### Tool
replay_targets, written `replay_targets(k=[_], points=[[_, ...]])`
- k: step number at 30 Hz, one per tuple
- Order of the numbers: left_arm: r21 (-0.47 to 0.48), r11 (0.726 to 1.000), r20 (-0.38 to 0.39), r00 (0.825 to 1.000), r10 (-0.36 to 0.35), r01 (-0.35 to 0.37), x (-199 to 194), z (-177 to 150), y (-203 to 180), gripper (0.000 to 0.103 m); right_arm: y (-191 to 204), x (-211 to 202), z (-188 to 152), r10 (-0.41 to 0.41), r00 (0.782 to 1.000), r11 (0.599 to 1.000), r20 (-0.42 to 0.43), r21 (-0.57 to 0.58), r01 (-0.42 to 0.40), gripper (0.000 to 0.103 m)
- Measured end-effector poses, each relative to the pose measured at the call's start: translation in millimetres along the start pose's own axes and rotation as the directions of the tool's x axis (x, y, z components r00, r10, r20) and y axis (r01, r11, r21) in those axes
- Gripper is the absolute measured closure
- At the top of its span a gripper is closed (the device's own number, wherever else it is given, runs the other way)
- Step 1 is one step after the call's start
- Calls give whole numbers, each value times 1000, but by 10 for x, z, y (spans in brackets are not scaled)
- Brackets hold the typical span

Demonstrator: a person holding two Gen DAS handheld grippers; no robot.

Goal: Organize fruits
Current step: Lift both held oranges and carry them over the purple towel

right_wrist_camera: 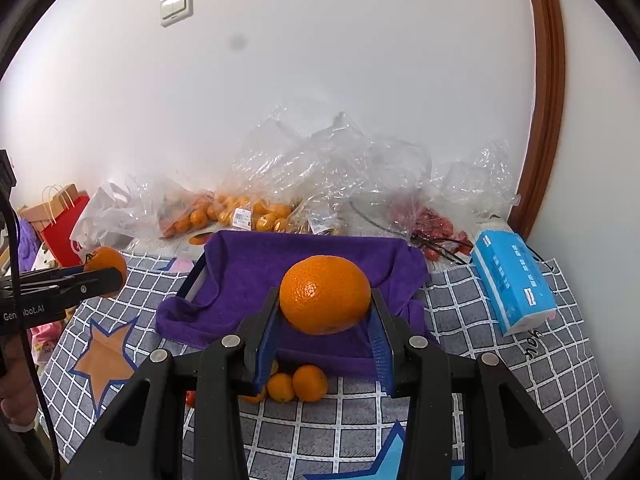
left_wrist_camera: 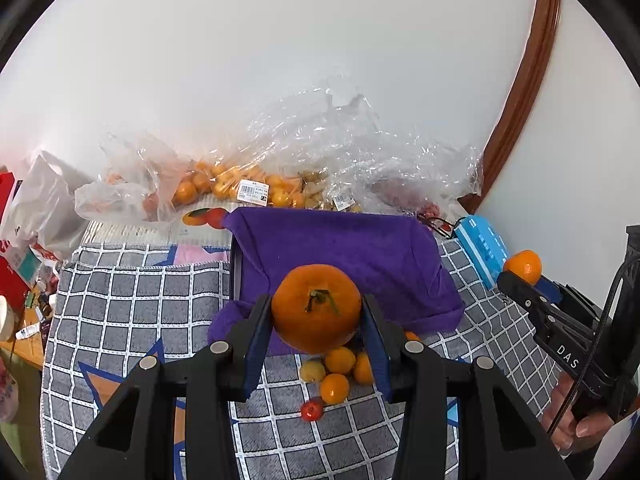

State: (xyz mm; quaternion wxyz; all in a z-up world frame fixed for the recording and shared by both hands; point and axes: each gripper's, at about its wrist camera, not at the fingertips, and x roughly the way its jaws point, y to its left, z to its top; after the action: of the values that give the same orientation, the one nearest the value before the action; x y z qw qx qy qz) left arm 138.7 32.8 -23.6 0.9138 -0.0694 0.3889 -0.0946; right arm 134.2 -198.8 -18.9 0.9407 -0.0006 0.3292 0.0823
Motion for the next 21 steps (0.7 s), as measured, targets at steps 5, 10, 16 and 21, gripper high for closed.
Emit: replay_targets(k=[5, 10, 16, 21], points=[[3, 1000, 9, 1000, -9, 9, 12, 40, 0, 62, -12, 2, 39, -3, 1000, 1000, 7, 5, 3, 62], [5, 1000, 12, 1000, -15, 15, 46, 80, -6, 62, -23, 38, 68, -6, 1000, 1000, 8, 8, 5, 62], [4, 1000, 15, 1000, -18, 18, 98, 140, 13, 62, -22, 87, 99, -6, 1000, 1000, 7, 9, 6, 62], [8, 1000, 11, 1000, -19, 19, 175, 202, 22, 62, -25, 174, 140, -6, 1000, 1000, 1, 14, 6, 62]])
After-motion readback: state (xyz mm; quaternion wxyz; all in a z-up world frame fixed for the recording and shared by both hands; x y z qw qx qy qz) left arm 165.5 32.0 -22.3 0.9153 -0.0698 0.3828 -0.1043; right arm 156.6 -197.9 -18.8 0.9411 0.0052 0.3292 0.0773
